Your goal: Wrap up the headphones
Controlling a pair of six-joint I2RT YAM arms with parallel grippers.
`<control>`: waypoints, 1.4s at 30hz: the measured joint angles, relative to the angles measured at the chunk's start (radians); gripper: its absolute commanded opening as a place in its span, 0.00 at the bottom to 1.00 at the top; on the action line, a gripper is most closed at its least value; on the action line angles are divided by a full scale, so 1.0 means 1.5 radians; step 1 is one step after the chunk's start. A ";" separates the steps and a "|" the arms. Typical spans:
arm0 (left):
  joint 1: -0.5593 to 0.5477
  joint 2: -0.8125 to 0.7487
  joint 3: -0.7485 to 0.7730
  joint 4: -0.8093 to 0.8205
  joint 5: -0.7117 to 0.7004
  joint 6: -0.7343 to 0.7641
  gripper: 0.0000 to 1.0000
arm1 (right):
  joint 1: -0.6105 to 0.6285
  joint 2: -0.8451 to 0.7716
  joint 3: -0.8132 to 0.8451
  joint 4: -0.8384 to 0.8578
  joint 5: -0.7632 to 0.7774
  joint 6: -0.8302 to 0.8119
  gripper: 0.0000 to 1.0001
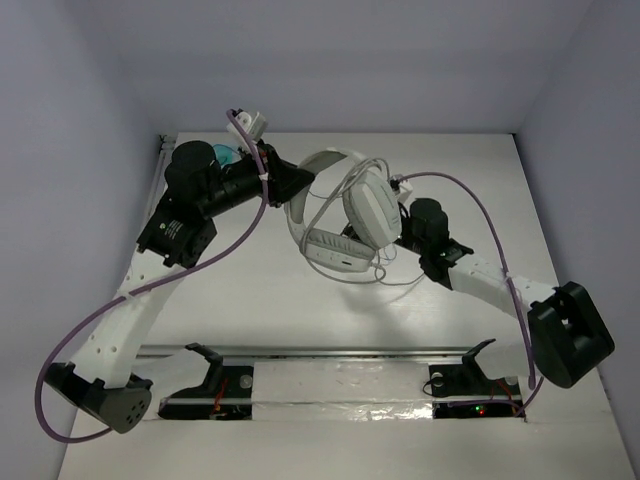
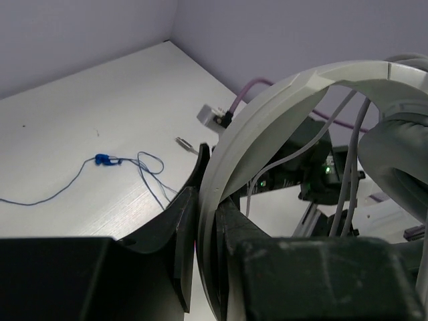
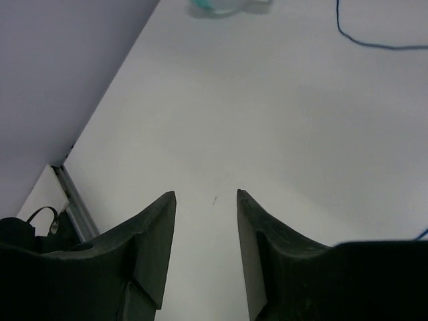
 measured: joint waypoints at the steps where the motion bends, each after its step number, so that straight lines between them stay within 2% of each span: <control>1: 0.003 0.002 0.006 0.000 -0.003 -0.006 0.00 | 0.000 0.004 -0.016 0.004 0.001 0.004 0.39; 4: 0.005 0.019 0.027 0.000 -0.010 -0.023 0.00 | 0.000 0.006 -0.040 0.008 0.021 0.020 0.11; 7: 0.011 0.042 0.055 -0.004 -0.018 -0.037 0.00 | 0.000 -0.008 -0.042 -0.007 0.081 0.032 0.04; 9: 0.014 0.056 0.075 -0.011 -0.025 -0.046 0.00 | 0.000 -0.034 -0.041 -0.026 0.134 0.040 0.04; 12: 0.022 0.069 0.098 -0.018 -0.035 -0.062 0.00 | 0.000 -0.077 -0.039 -0.071 0.214 0.052 0.22; 13: 0.027 0.072 0.105 -0.020 -0.036 -0.068 0.00 | 0.000 -0.089 -0.037 -0.090 0.239 0.056 0.38; 14: 0.031 0.073 0.111 -0.021 -0.037 -0.074 0.00 | 0.000 -0.098 -0.035 -0.107 0.265 0.060 0.45; 16: 0.037 0.077 0.122 -0.021 -0.039 -0.084 0.00 | 0.000 -0.108 -0.034 -0.139 0.305 0.065 0.51; 17: 0.043 0.080 0.129 -0.023 -0.038 -0.090 0.00 | 0.000 -0.109 -0.034 -0.155 0.323 0.067 0.50; 19: 0.051 0.087 0.148 -0.031 -0.040 -0.095 0.00 | 0.000 -0.110 -0.037 -0.181 0.343 0.067 0.37; 20: 0.055 0.094 0.162 -0.038 -0.040 -0.096 0.00 | -0.001 -0.114 -0.047 -0.181 0.343 0.066 0.20; 21: 0.056 0.099 0.174 -0.042 -0.040 -0.096 0.00 | -0.001 -0.123 -0.060 -0.179 0.336 0.061 0.11; 22: 0.058 0.105 0.187 -0.047 -0.042 -0.097 0.00 | -0.001 -0.138 -0.080 -0.171 0.323 0.061 0.08; 23: 0.060 0.109 0.197 -0.050 -0.044 -0.097 0.00 | -0.001 -0.158 -0.101 -0.163 0.309 0.059 0.11; 24: 0.060 0.112 0.205 -0.052 -0.046 -0.098 0.00 | -0.001 -0.180 -0.123 -0.155 0.291 0.058 0.18; 25: 0.060 0.115 0.210 -0.054 -0.048 -0.098 0.00 | -0.001 -0.198 -0.138 -0.150 0.279 0.056 0.43; 26: 0.061 0.116 0.215 -0.056 -0.048 -0.099 0.00 | -0.001 -0.212 -0.150 -0.139 0.267 0.055 0.51; 28: 0.064 0.117 0.218 -0.059 -0.047 -0.099 0.00 | -0.001 -0.219 -0.156 -0.125 0.250 0.044 0.58; 33: 0.064 0.117 0.218 -0.064 -0.046 -0.101 0.00 | -0.001 -0.141 -0.137 -0.087 0.243 0.026 0.70; 42: 0.064 0.119 0.238 -0.085 -0.042 -0.102 0.00 | -0.001 0.055 -0.049 -0.071 0.263 -0.038 0.69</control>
